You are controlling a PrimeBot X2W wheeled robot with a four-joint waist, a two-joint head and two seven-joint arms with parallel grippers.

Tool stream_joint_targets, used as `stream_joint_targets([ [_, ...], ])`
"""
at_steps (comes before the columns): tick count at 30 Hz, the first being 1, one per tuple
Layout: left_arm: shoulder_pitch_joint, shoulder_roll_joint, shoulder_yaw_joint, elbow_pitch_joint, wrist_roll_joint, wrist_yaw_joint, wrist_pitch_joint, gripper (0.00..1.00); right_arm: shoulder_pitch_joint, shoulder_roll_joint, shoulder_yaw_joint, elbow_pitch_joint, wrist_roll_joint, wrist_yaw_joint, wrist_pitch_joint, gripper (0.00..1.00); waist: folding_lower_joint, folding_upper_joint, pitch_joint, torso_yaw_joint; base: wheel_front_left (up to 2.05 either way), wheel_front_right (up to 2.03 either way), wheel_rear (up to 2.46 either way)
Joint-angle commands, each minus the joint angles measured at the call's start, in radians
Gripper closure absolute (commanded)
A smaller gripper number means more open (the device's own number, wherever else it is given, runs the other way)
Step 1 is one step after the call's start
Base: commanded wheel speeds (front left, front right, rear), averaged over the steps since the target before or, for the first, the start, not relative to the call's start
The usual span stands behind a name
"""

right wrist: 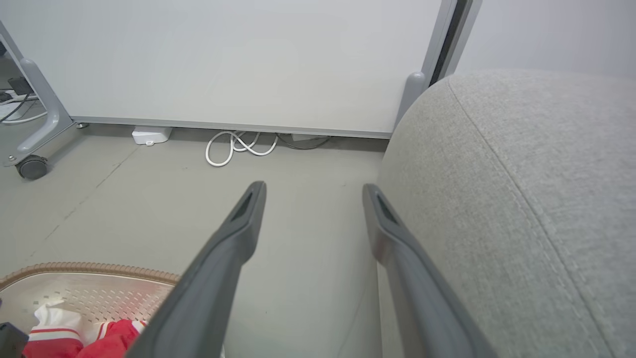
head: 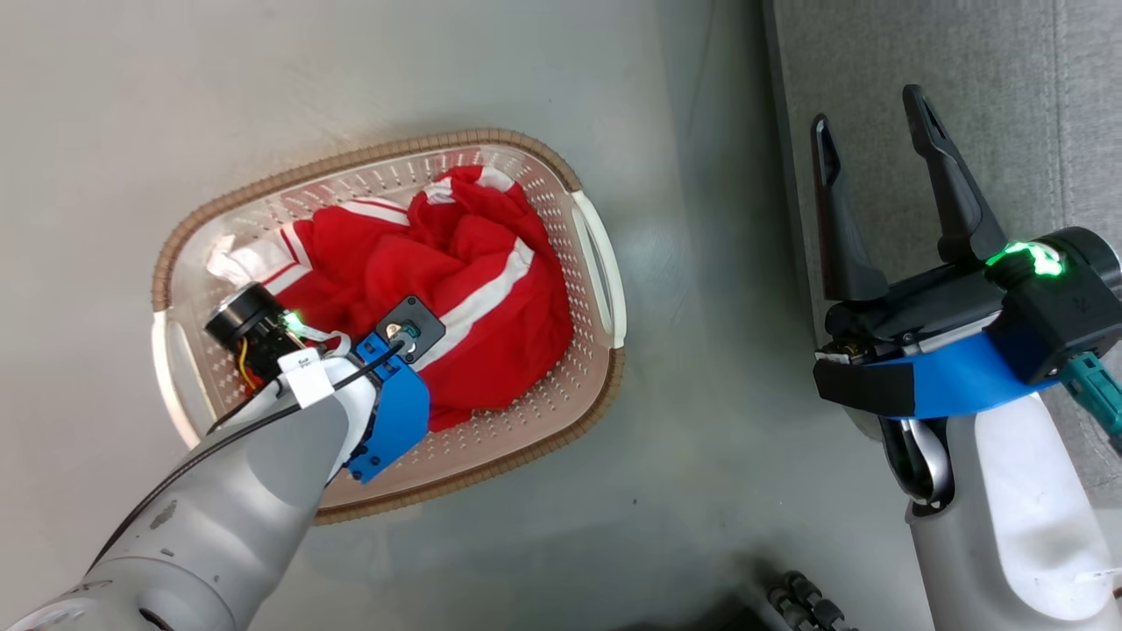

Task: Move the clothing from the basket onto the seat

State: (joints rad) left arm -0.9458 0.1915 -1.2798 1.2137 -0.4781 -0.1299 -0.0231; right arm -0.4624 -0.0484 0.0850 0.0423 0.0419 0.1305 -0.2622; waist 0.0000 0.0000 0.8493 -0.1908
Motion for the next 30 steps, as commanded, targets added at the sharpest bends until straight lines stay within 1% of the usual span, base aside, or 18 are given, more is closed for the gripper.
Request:
stream_joint_targets([
  [1,0.004,-0.002,-0.003,-0.007,-0.005,-0.001,-0.015,1.0,0.002,-0.004,-0.001,0.003,-0.005,0.0,-0.004,0.0,0.0,0.0,-0.025,0.009,0.0,0.0,0.0],
  [10,0.05,-0.036,-0.003,-0.038,-0.055,-0.001,-0.124,1.0,0.039,-0.004,-0.006,0.033,-0.015,0.0,-0.004,0.0,0.0,0.0,-0.15,0.039,0.0,0.0,0.0],
  [19,0.102,-0.066,-0.002,-0.058,-0.129,-0.001,-0.219,1.0,0.09,-0.004,-0.011,0.063,-0.033,0.0,-0.004,0.0,0.0,0.0,-0.297,0.08,0.0,0.0,0.0],
  [25,0.125,-0.067,0.023,-0.091,-0.177,-0.001,-0.243,1.0,0.127,-0.004,-0.008,0.083,-0.037,0.0,-0.004,0.0,0.0,0.0,-0.395,0.104,0.0,0.0,0.0],
  [30,0.15,-0.041,0.097,-0.174,-0.161,0.007,-0.243,1.0,0.163,-0.004,-0.009,0.095,-0.041,0.0,-0.004,0.0,0.0,0.0,-0.465,0.122,0.0,0.0,0.0],
])
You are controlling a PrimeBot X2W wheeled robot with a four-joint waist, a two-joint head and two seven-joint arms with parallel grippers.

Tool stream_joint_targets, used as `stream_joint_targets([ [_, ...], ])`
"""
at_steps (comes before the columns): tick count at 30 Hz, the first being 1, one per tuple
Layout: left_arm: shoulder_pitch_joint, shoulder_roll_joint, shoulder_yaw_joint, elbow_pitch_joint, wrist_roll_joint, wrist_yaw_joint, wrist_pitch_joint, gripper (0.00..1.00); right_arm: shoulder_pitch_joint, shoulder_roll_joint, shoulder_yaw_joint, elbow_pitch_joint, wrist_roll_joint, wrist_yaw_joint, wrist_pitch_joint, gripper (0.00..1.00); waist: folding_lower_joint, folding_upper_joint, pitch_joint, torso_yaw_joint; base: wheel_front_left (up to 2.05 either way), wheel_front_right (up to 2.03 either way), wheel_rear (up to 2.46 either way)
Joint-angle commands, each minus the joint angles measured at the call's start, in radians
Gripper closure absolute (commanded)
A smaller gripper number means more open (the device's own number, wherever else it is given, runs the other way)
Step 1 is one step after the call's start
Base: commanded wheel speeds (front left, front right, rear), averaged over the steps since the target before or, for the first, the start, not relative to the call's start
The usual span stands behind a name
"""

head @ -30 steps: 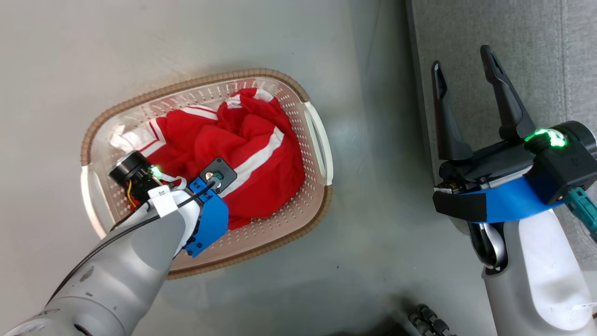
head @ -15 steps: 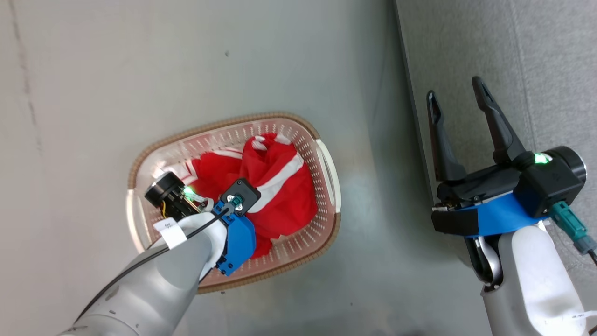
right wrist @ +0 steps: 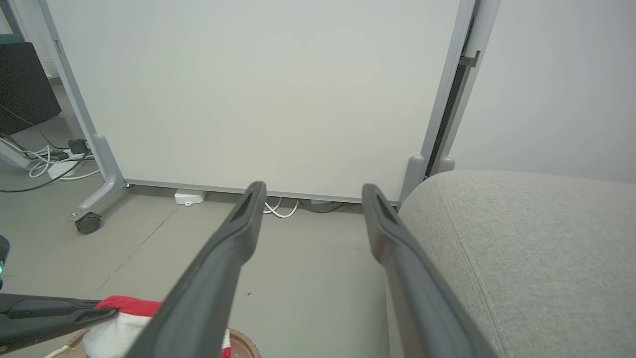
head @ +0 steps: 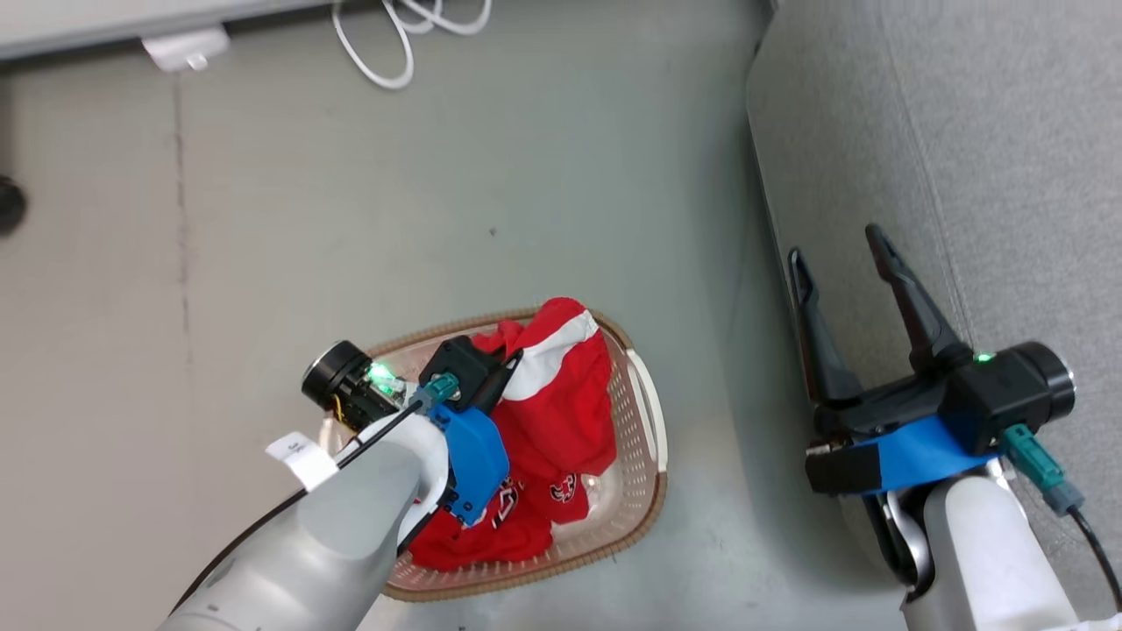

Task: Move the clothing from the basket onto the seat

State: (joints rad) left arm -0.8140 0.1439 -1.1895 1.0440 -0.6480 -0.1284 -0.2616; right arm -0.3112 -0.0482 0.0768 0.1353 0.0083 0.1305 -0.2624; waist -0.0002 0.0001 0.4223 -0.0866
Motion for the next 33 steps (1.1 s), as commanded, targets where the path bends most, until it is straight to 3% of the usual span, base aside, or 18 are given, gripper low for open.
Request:
stream_joint_targets([
  [1,0.023,0.013,0.024,-0.023,0.013,0.009,-0.004,1.0,0.018,-0.004,0.0,0.006,-0.007,0.0,-0.004,0.0,0.0002,-0.0001,-0.051,0.02,0.0,0.0,0.0],
  [16,0.121,0.067,0.339,-0.308,0.136,0.031,-0.005,1.0,0.096,-0.004,-0.002,0.029,0.009,0.0,-0.004,0.0,0.0002,-0.0001,-0.193,0.046,0.0,0.0,0.0],
  [25,0.148,0.058,0.471,-0.434,0.205,0.024,-0.005,1.0,0.12,-0.004,0.004,0.032,0.02,0.0,-0.004,0.0,0.0002,-0.0001,-0.244,0.059,0.0,0.0,0.0],
  [33,0.153,0.047,0.525,-0.529,0.26,0.015,-0.005,1.0,0.145,-0.004,0.006,0.039,0.028,0.0,-0.004,0.0,0.0002,-0.0001,-0.286,0.067,0.0,0.0,0.0],
])
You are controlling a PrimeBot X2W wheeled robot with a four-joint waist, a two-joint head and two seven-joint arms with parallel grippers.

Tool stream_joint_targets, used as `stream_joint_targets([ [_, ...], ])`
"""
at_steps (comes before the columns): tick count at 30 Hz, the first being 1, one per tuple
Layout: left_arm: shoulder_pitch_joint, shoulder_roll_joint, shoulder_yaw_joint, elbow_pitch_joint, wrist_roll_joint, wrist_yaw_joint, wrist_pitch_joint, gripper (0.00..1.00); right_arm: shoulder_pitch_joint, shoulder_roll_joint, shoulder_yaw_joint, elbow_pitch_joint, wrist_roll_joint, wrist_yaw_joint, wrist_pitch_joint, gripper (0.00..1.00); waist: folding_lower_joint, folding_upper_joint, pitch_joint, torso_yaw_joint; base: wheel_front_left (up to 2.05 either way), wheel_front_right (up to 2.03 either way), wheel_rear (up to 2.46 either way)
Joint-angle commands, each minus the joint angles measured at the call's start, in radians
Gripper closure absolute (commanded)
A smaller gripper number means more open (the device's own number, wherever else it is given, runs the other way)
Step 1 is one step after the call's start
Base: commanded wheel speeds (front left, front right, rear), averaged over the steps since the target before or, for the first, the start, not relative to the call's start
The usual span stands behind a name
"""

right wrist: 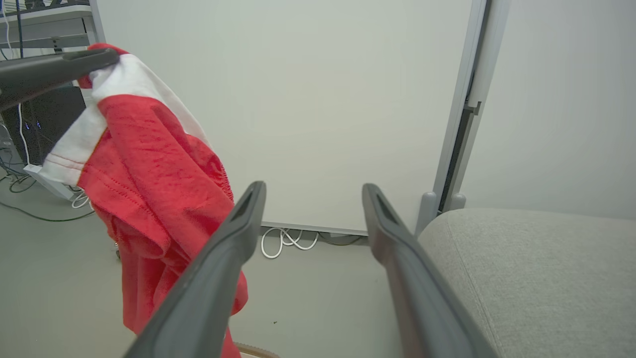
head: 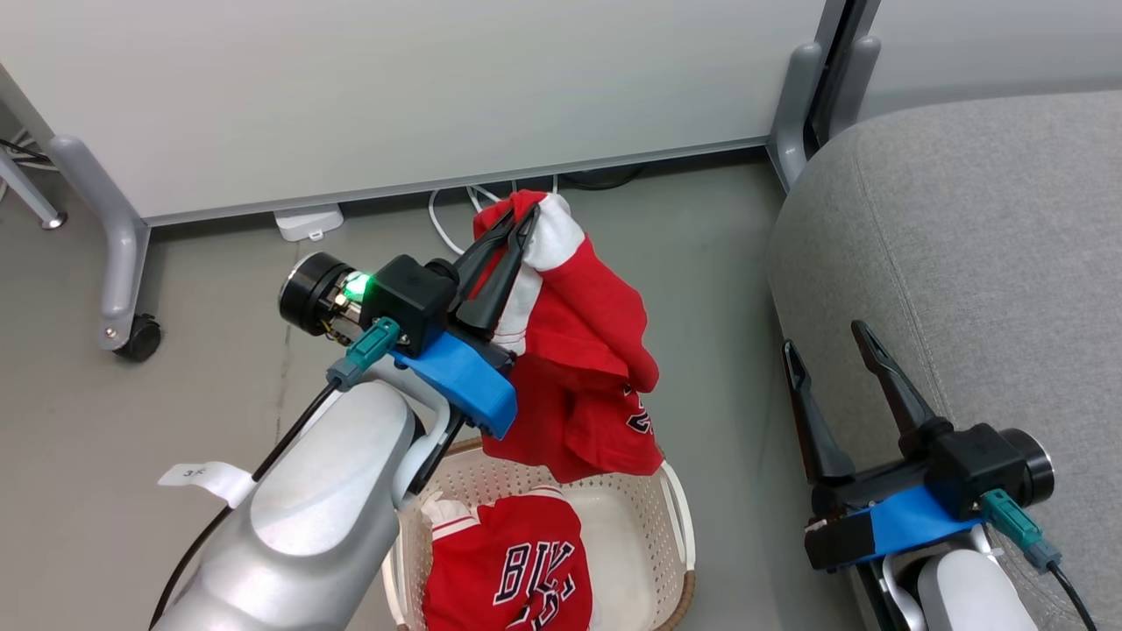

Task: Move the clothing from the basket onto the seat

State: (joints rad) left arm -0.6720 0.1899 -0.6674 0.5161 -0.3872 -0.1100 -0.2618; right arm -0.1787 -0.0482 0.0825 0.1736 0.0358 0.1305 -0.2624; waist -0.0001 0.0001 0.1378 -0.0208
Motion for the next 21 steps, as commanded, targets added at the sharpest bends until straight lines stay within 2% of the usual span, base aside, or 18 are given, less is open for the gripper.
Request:
stream_joint_targets([
  [1,0.011,0.0,0.004,-0.007,-0.001,-0.005,-0.005,1.0,0.017,-0.004,-0.001,0.001,0.001,0.0,-0.004,0.0,0.0001,-0.0001,-0.007,0.002,0.0,0.0,0.0],
  [10,-0.018,-0.018,-0.008,-0.051,-0.071,-0.017,0.022,1.0,0.043,-0.004,-0.009,0.004,0.005,0.0,-0.004,0.0,0.0001,-0.0001,-0.038,0.013,0.0,0.0,0.0],
  [21,-0.007,0.003,-0.021,-0.115,-0.101,-0.016,0.063,1.0,0.027,-0.004,0.005,-0.021,0.003,0.0,-0.004,0.0,0.0001,-0.0001,-0.049,0.023,0.0,0.0,0.0],
])
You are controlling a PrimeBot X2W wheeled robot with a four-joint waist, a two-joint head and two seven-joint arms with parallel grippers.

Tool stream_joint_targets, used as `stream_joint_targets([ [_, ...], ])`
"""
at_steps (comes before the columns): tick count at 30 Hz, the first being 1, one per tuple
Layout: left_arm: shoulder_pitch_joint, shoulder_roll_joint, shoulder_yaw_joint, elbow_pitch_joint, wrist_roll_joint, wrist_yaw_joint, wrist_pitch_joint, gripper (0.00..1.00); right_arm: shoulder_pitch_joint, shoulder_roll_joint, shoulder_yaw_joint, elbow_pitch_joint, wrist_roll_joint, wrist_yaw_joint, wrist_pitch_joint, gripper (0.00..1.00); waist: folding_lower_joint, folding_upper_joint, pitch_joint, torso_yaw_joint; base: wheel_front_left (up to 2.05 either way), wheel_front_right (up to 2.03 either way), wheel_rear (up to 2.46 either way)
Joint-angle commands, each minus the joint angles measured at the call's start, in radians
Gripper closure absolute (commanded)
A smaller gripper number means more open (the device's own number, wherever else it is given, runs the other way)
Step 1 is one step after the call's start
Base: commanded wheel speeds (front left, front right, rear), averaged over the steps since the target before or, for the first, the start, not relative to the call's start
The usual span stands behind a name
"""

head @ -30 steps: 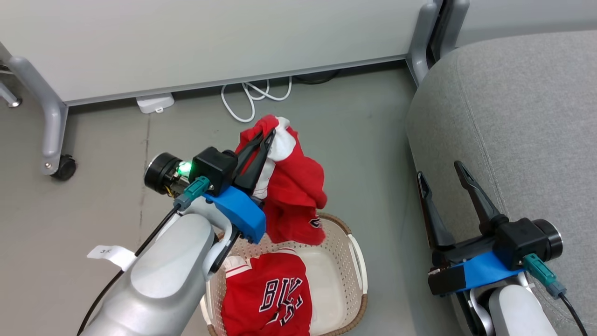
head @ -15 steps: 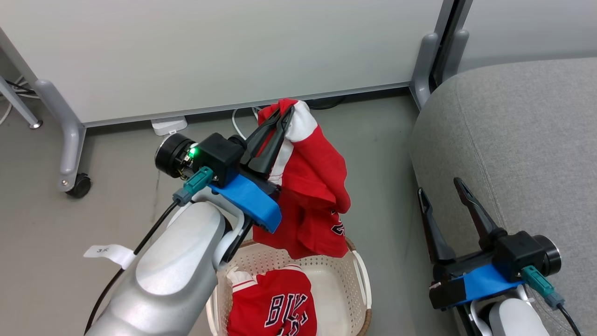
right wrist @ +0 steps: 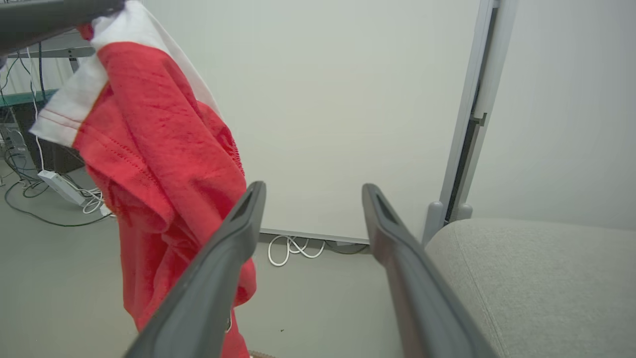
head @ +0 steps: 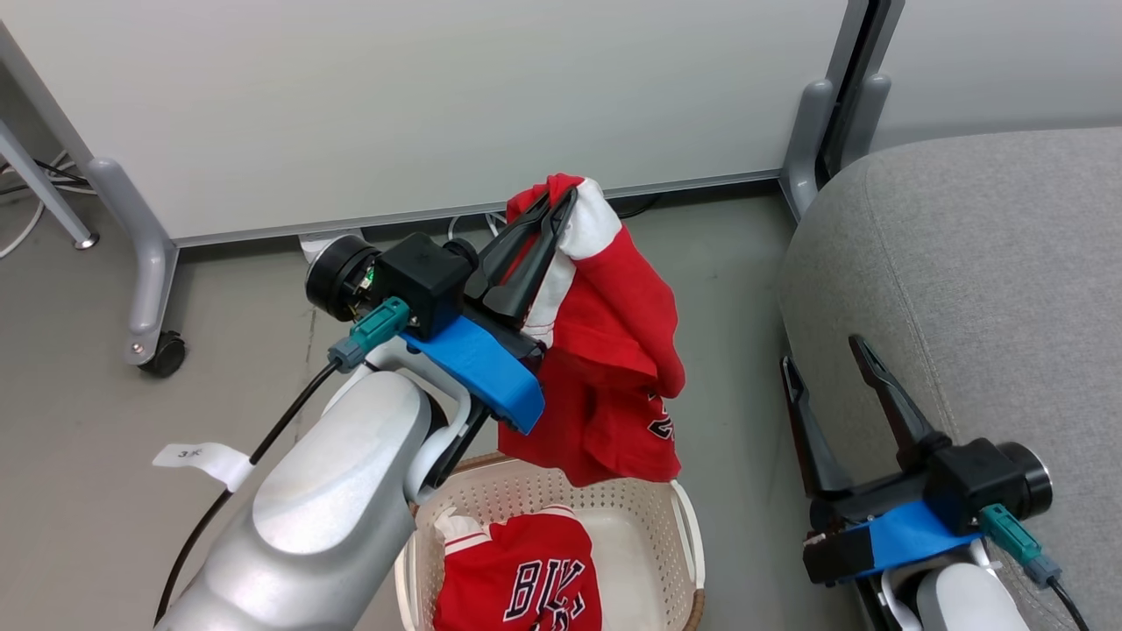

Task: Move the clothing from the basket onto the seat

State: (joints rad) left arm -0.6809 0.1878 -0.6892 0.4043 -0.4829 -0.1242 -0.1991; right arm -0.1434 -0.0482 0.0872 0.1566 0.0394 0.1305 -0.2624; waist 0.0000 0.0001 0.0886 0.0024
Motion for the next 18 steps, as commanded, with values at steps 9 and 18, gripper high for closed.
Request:
stream_joint_targets([
  [9,-0.003,0.012,-0.007,-0.023,-0.007,0.007,0.006,1.0,-0.115,-0.037,0.111,-0.05,-0.006,0.0,-0.004,0.0,0.0,-0.0001,0.006,0.007,0.0,0.0,0.0],
  [18,-0.017,0.008,-0.022,-0.03,0.0,0.009,0.001,1.0,-0.268,-0.046,0.261,0.019,0.015,0.0,-0.004,0.0,0.0,-0.0001,0.012,0.017,0.0,0.0,0.0],
])
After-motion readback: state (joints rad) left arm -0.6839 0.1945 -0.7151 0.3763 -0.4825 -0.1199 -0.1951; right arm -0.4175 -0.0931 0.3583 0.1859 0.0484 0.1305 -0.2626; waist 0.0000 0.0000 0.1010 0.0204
